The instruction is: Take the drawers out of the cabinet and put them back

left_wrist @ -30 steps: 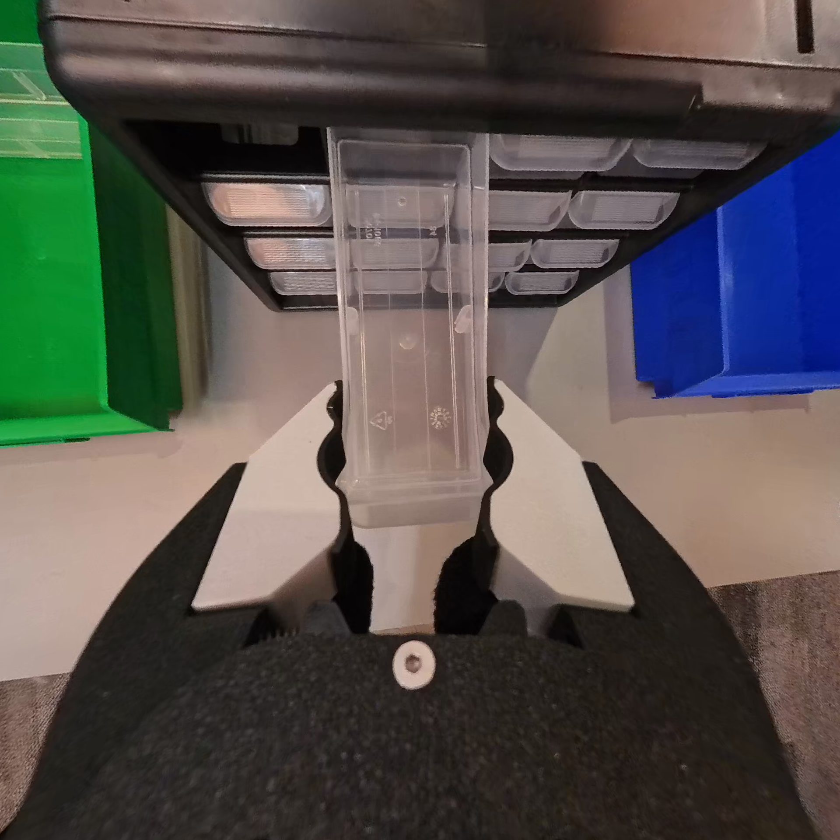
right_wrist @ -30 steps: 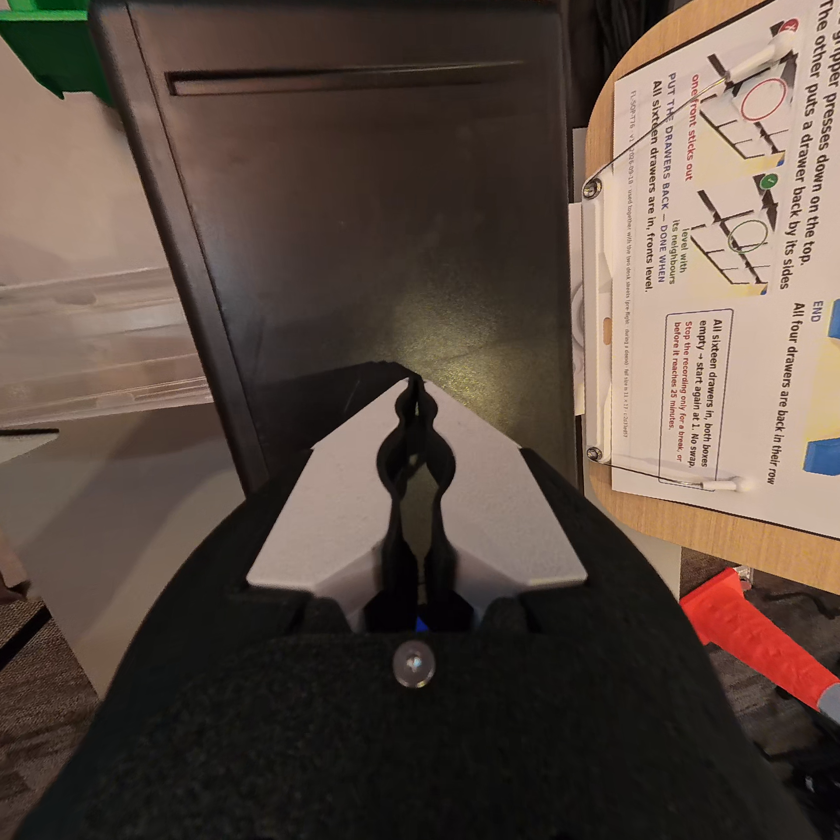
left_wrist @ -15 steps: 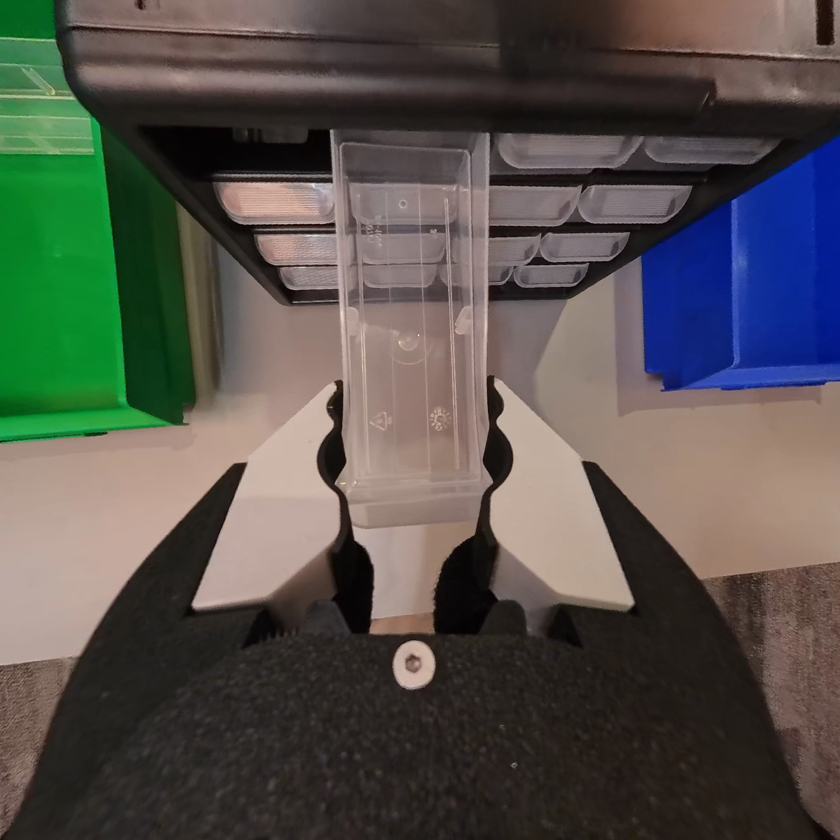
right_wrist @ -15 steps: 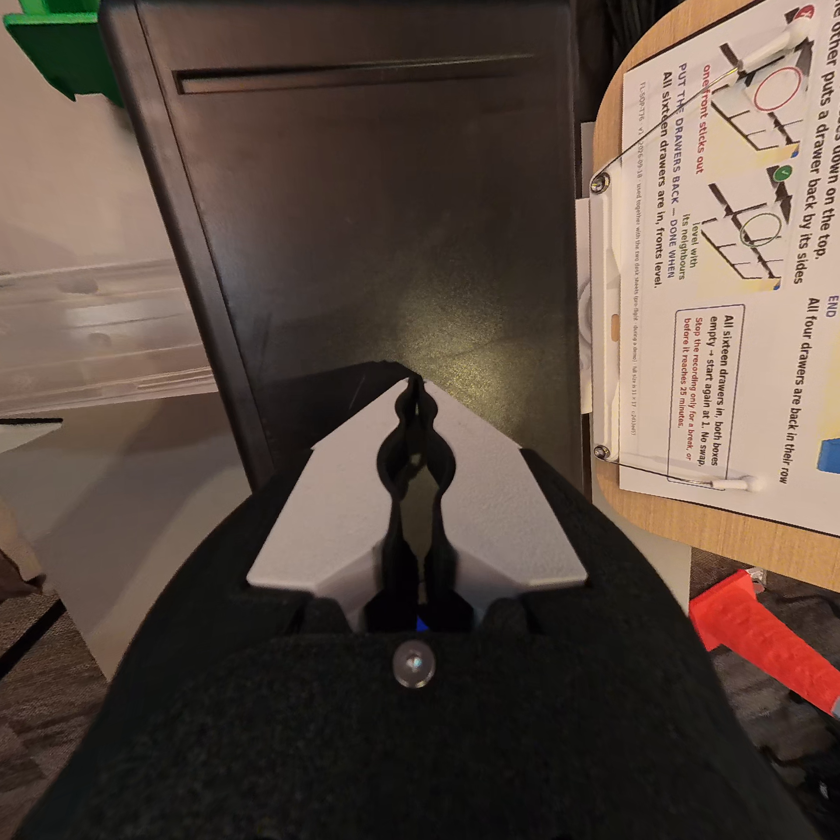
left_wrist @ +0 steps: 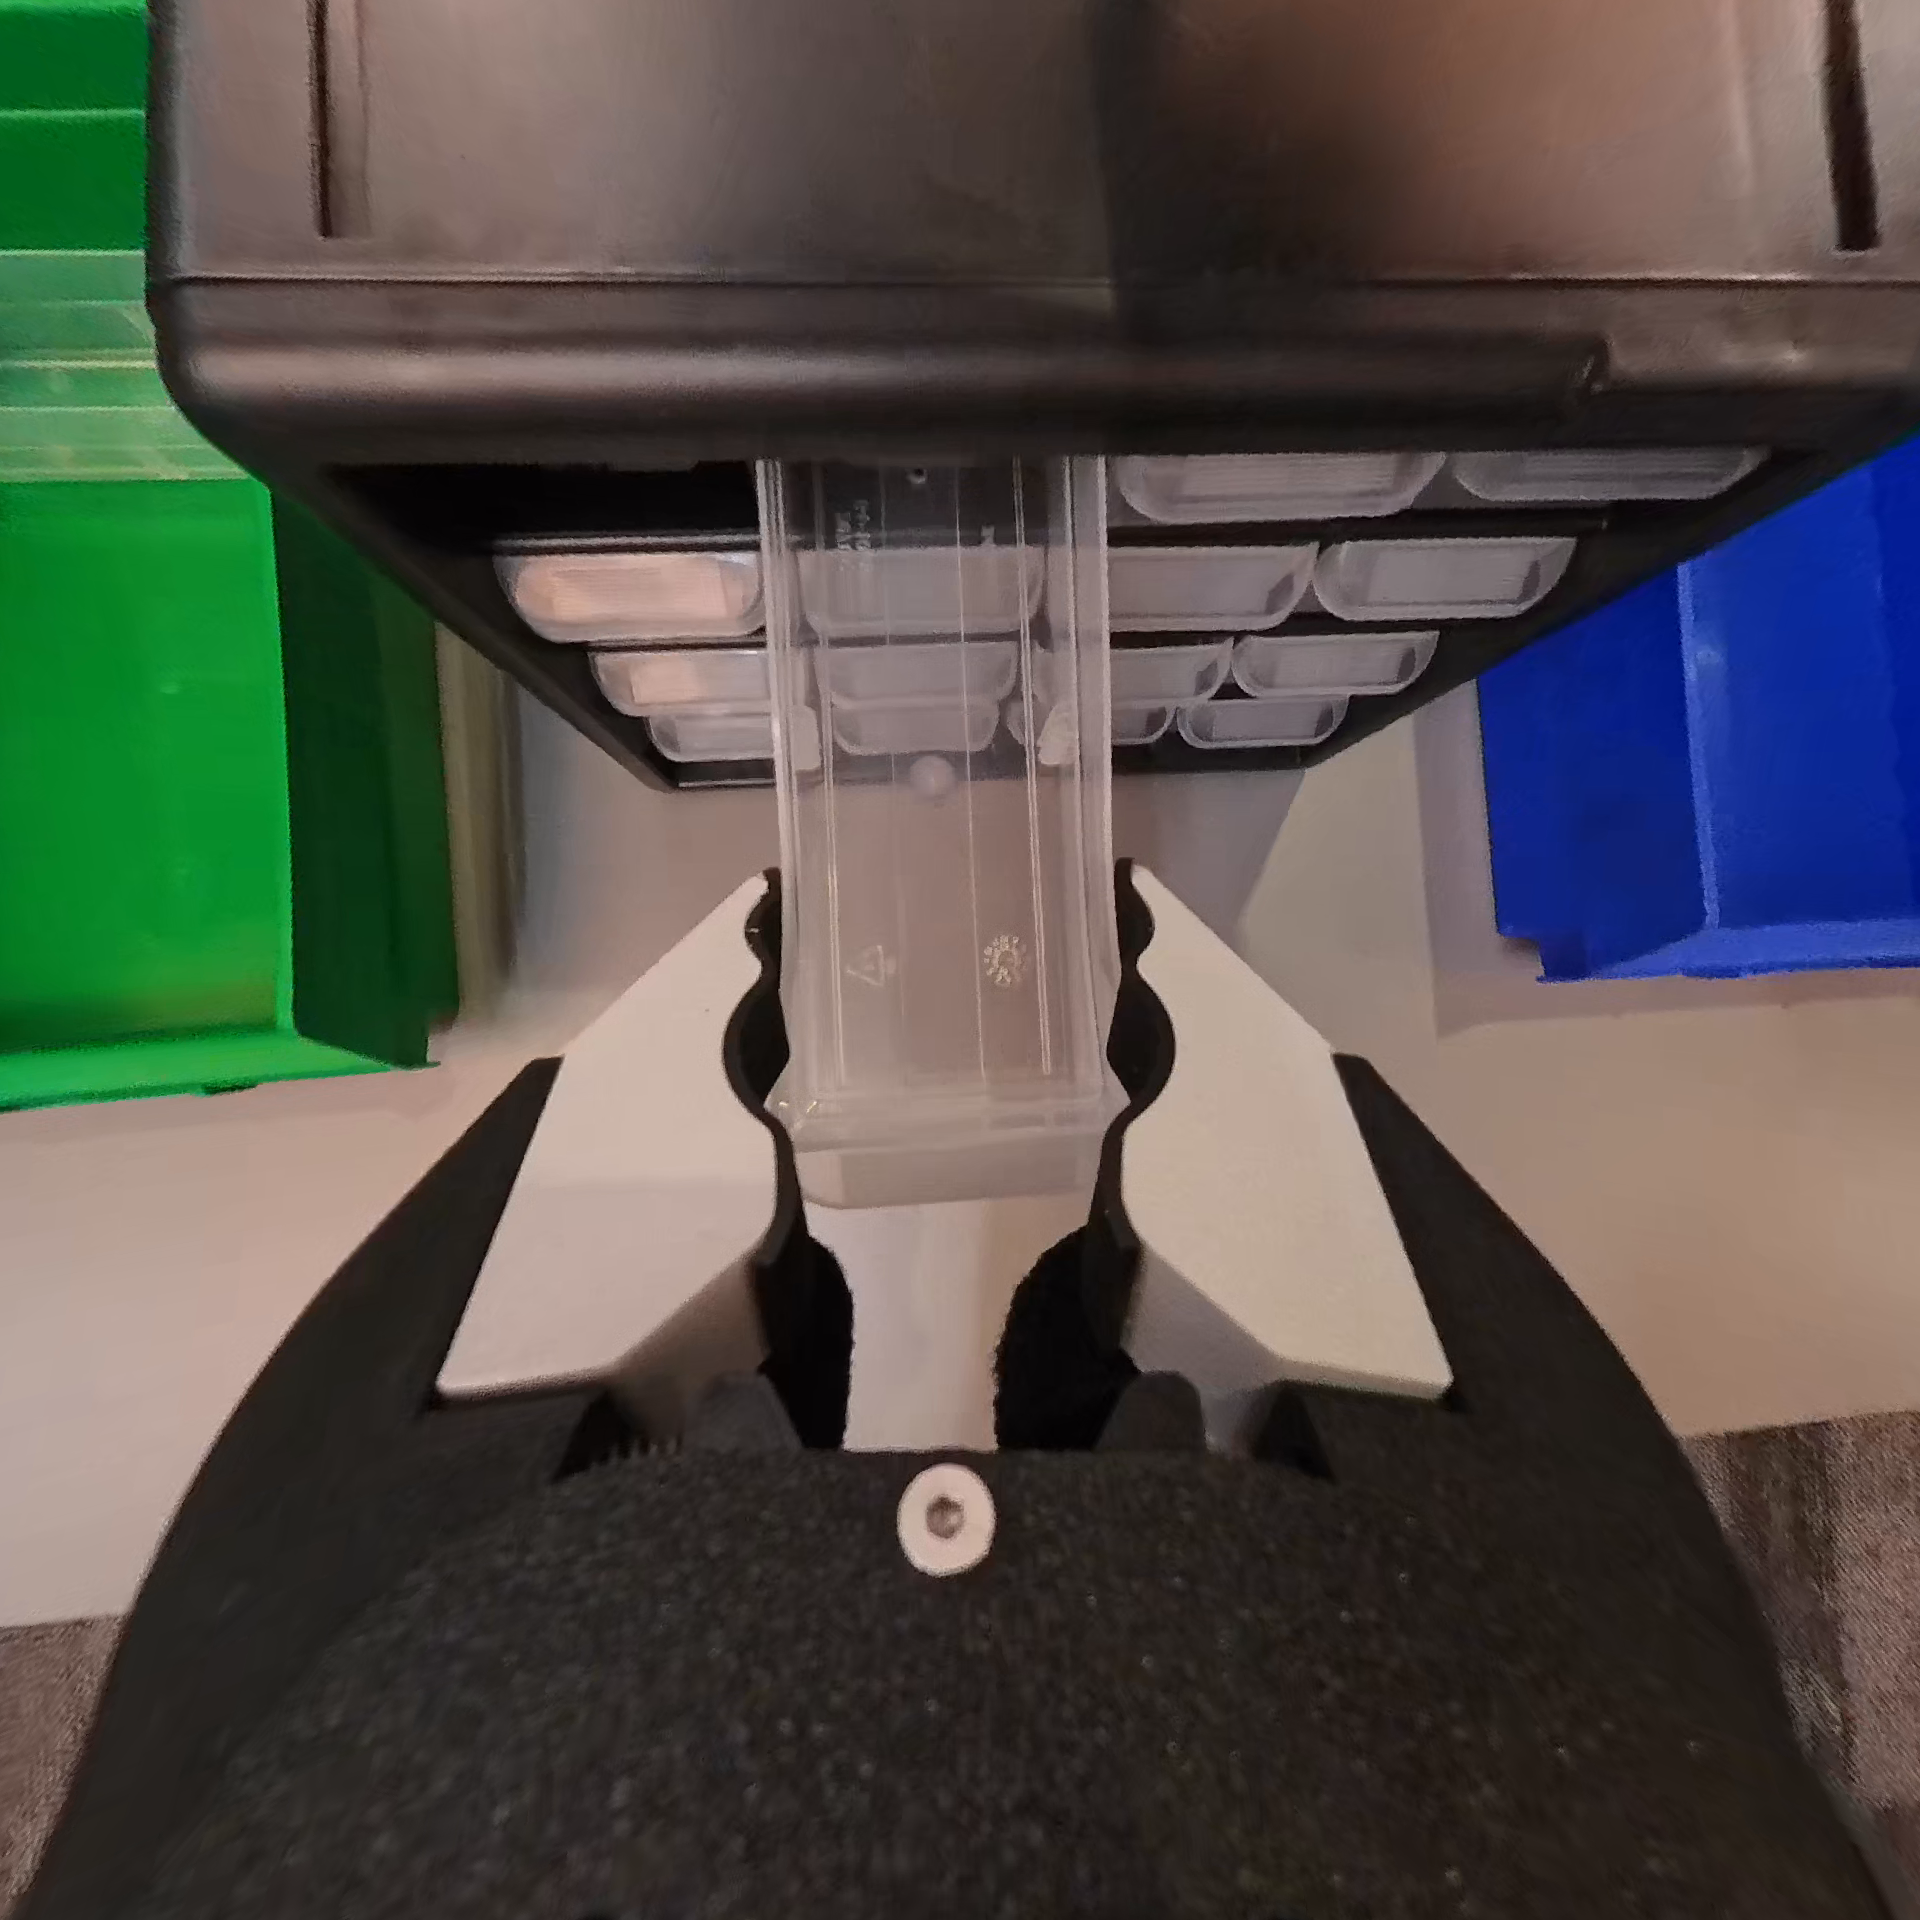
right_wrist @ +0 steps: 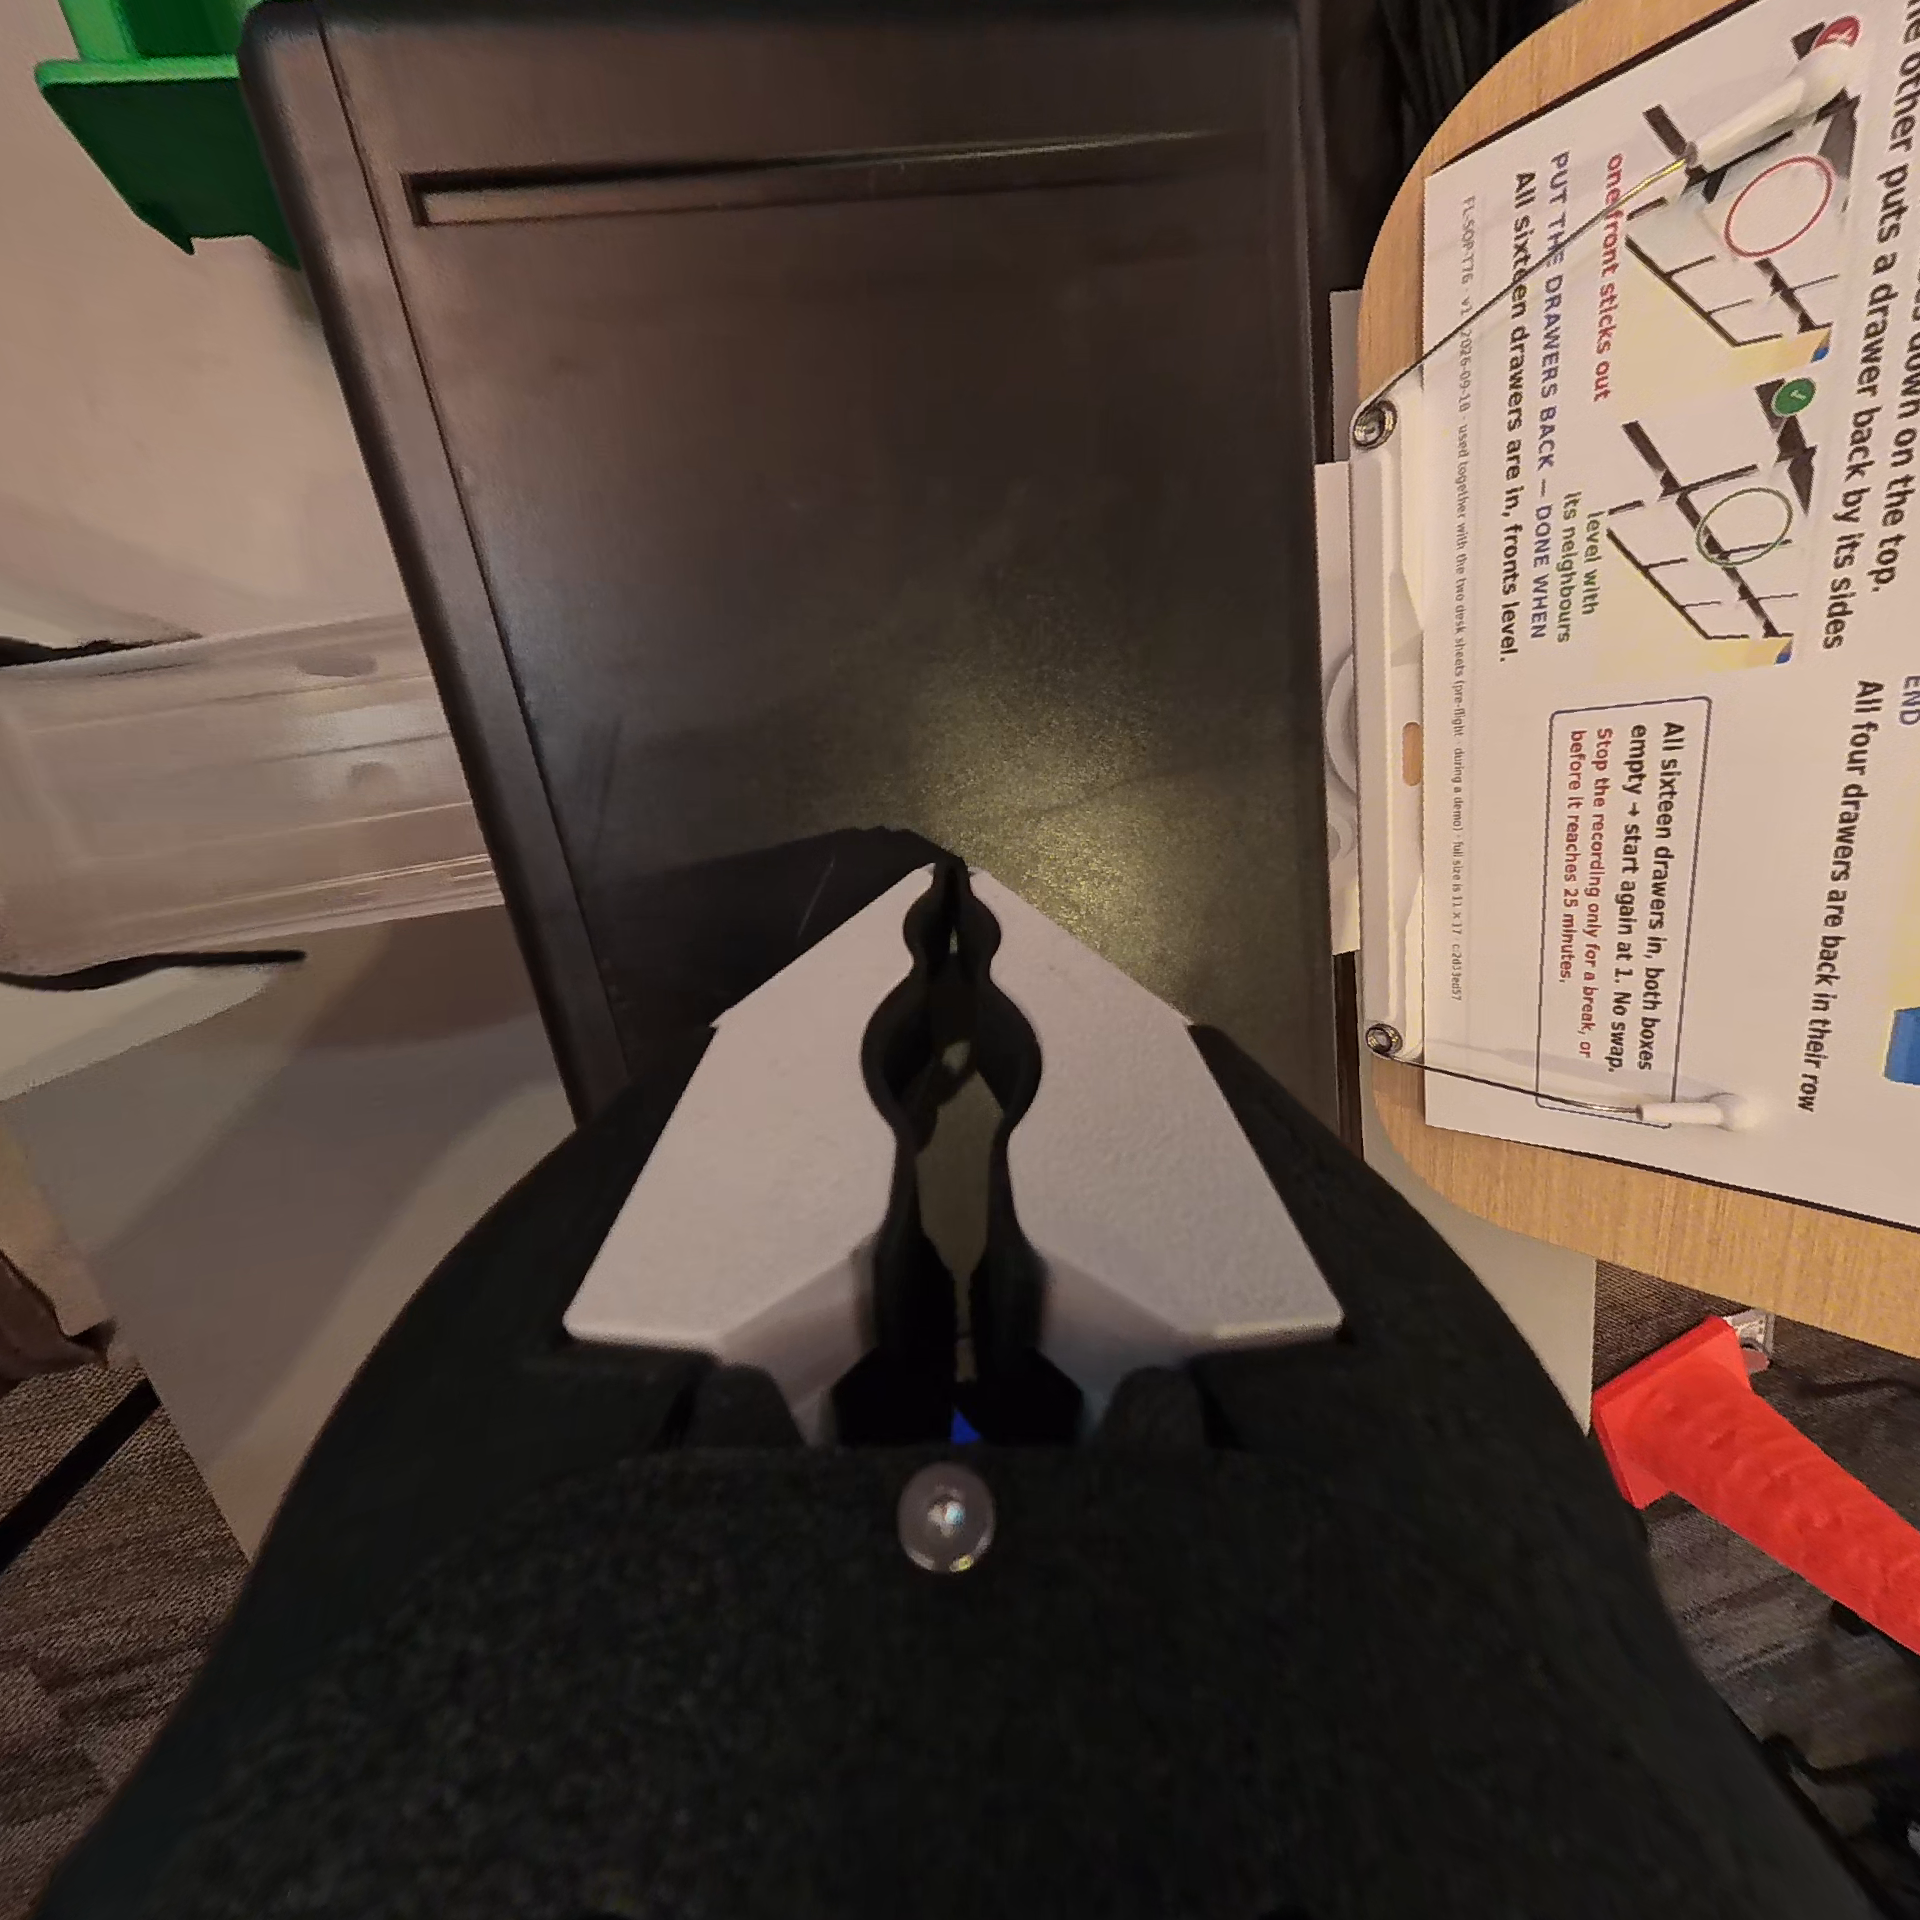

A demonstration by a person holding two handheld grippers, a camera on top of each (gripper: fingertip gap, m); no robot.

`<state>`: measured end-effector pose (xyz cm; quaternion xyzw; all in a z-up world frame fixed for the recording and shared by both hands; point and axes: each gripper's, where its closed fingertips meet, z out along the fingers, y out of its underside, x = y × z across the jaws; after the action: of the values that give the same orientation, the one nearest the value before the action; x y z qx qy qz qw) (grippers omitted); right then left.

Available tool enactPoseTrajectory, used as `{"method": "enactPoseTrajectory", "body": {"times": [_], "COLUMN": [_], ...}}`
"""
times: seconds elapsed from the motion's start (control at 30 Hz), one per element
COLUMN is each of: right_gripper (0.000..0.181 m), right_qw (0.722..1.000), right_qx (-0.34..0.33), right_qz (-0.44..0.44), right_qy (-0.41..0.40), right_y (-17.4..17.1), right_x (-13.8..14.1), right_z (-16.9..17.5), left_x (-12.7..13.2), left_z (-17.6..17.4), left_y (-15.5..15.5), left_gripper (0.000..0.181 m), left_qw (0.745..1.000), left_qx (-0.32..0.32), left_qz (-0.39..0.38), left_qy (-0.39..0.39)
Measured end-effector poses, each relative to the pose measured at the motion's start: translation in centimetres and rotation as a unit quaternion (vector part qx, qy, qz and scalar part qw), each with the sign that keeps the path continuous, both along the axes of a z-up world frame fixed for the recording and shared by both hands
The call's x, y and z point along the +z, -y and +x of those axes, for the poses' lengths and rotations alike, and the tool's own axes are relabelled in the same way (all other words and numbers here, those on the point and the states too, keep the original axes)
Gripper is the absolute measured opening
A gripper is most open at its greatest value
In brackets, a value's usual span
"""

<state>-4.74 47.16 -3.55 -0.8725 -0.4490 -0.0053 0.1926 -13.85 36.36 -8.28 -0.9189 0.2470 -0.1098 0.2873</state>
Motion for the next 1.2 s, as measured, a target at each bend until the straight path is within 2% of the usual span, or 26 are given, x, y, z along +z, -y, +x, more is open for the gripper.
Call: {"method": "enactPoseTrajectory", "body": {"times": [0.33,0.47,0.53,0.6,0.67,0.73,0.77,0.83,0.97,1.07,1.13,1.2], "right_gripper": [0.0,0.0,0.0,0.0,0.0,0.0,0.0,0.0,0.0,0.0,0.0,0.0], "right_qw": [1.0,1.0,1.0,1.0,1.0,1.0,0.999,0.999,0.999,1.0,1.0,1.0], "right_qx": [0.0,0.002,0.003,0.004,0.004,0.004,0.003,0.001,-0.002,-0.001,0.001,0.002], "right_qz": [-0.004,-0.002,-0.003,-0.004,-0.006,-0.007,-0.009,-0.012,-0.017,-0.016,-0.017,-0.021], "right_qy": [-0.02,-0.019,-0.018,-0.018,-0.022,-0.028,-0.032,-0.037,-0.035,-0.025,-0.017,-0.009], "right_y": [0.0,0.0,0.0,0.0,0.0,0.0,0.0,0.0,0.0,0.0,0.0,0.0], "right_x": [0.0,0.0,0.0,0.0,0.0,0.0,0.0,0.0,0.0,0.0,0.0,0.0], "right_z": [0.0,0.0,0.0,0.0,0.0,0.0,0.0,0.0,0.0,0.0,0.0,0.0], "left_x": [-0.8,0.2,1.6,3.7,4.0,2.4,1.5,-0.5,-2.4,-1.5,-0.4,-0.4], "left_z": [1.3,1.1,0.6,-0.6,-2.4,-3.4,-3.5,-3.3,-1.6,-0.7,-0.7,-0.3], "left_y": [-1.8,-1.1,0.0,1.6,3.1,4.2,4.5,4.8,3.5,2.0,1.4,1.0], "left_gripper": [0.067,0.076,0.08,0.074,0.06,0.052,0.04,0.03,0.031,0.033,0.028,0.028], "left_qw": [0.998,0.993,0.987,0.975,0.965,0.96,0.955,0.951,0.939,0.925,0.916,0.919], "left_qx": [-0.016,-0.037,-0.05,-0.055,-0.055,-0.063,-0.067,-0.068,-0.064,-0.053,-0.036,-0.04], "left_qz": [0.055,0.094,0.115,0.16,0.208,0.232,0.245,0.257,0.289,0.334,0.356,0.349], "left_qy": [0.027,0.064,0.099,0.142,0.152,0.145,0.151,0.16,0.178,0.176,0.181,0.18]}}
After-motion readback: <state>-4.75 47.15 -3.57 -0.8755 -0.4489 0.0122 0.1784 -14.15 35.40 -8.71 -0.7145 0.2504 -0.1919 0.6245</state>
